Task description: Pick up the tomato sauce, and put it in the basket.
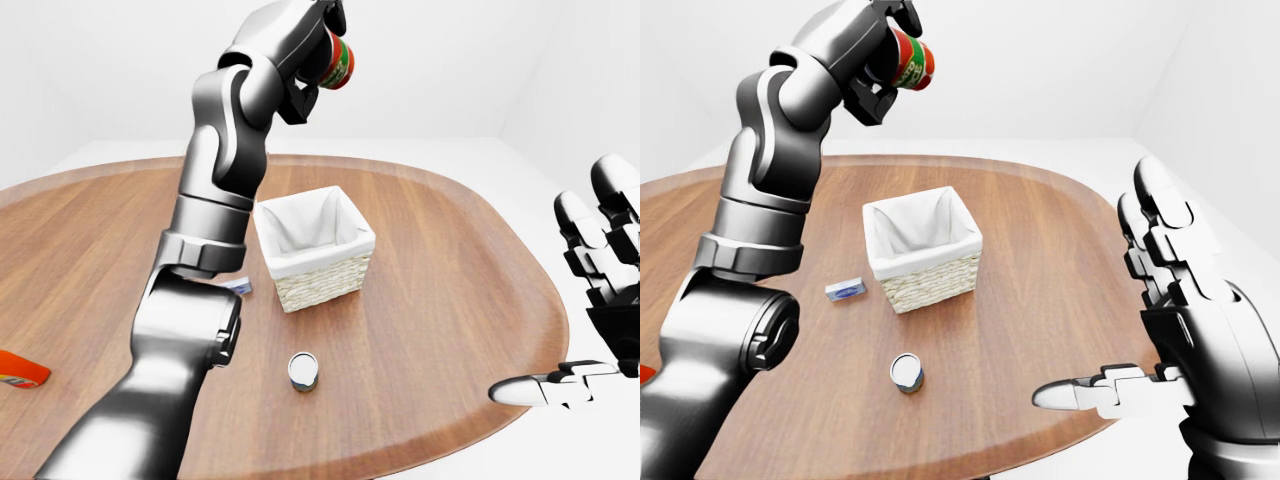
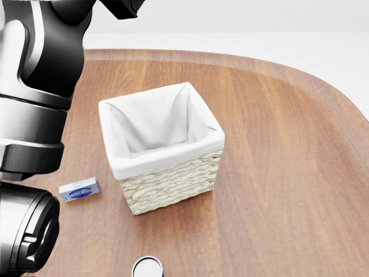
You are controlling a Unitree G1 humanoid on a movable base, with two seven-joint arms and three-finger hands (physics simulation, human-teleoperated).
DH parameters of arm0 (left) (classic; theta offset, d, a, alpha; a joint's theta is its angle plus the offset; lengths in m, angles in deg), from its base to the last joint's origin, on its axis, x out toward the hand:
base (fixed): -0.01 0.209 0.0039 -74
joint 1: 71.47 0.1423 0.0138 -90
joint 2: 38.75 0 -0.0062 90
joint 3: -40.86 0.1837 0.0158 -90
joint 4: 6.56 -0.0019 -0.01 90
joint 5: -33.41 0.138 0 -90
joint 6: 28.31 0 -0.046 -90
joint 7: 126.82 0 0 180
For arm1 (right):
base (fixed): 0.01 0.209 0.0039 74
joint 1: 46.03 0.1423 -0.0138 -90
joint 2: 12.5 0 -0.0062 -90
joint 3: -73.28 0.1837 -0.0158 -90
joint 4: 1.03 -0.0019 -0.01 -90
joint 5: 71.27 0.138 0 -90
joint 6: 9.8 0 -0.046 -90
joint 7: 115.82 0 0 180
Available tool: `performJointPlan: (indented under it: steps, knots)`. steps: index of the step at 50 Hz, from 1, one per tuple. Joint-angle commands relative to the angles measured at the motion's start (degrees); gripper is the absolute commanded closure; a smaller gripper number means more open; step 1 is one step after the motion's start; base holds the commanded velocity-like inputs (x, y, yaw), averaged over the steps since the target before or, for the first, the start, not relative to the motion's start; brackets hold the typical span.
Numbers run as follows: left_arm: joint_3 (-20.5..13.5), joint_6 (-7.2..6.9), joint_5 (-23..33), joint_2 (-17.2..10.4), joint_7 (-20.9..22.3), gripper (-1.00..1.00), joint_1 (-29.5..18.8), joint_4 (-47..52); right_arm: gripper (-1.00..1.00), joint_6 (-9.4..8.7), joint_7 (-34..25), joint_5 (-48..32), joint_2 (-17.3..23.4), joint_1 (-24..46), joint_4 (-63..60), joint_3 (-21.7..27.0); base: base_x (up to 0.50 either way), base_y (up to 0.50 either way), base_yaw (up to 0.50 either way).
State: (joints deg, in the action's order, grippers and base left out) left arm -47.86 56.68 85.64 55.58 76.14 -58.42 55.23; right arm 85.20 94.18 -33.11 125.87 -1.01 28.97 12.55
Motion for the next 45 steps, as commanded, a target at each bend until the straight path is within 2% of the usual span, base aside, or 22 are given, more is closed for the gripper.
performJointPlan:
  steps: [1, 8, 12, 13, 14, 17, 22, 28, 45]
  knots:
    - [2.0, 0.0, 5.8, -0.2, -14.4, 1.0, -16.1, -46.9, -1.0, 0.0, 0.0, 0.8, -1.5, -1.3, 0.0, 1.4, 0.0, 0.0, 0.0]
    - [2.3, 0.0, 9.1, 0.2, -11.8, 1.0, -15.1, -47.2, -1.0, 0.0, 0.0, 1.3, -3.6, -3.6, 0.0, 3.2, 0.0, 0.0, 0.0]
    - [1.2, 0.0, 8.5, 1.4, -6.3, 1.0, -12.0, -47.1, -1.0, 0.0, 0.0, 0.7, -3.6, -3.3, 0.0, 2.4, 0.0, 0.0, 0.0]
    - [2.0, 0.0, 9.4, 1.6, -5.7, 1.0, -10.7, -47.0, -1.0, 0.0, 0.0, 0.6, -3.5, -3.1, 0.0, 2.2, 0.0, 0.0, 0.0]
    - [2.5, 0.0, 10.2, 1.9, -7.4, 1.0, -9.5, -46.9, -1.0, 0.0, 0.0, 0.4, -3.3, -2.4, 0.0, 1.6, 0.0, 0.0, 0.0]
    - [2.0, 0.0, 10.0, 2.8, -6.5, 1.0, -8.0, -47.0, -1.0, 0.0, 0.0, -0.1, -3.2, -0.8, 0.0, 0.1, 0.0, 0.0, 0.0]
    - [1.8, 0.0, 9.9, 3.8, -6.8, 1.0, -5.8, -47.2, -1.0, 0.0, 0.0, 0.7, -4.0, -2.8, 0.0, 2.1, 0.0, 0.0, 0.0]
    - [2.1, 0.0, 10.2, 4.1, -7.1, 1.0, -1.9, -47.5, -1.0, 0.0, 0.0, 0.0, -4.7, -2.8, 0.0, 1.3, 0.0, 0.0, 0.0]
    - [2.4, 0.0, 11.4, 4.4, -7.4, 1.0, 0.5, -47.6, -1.0, 0.0, 0.0, -0.4, -4.9, -3.5, 0.0, 1.3, 0.0, 0.0, 0.0]
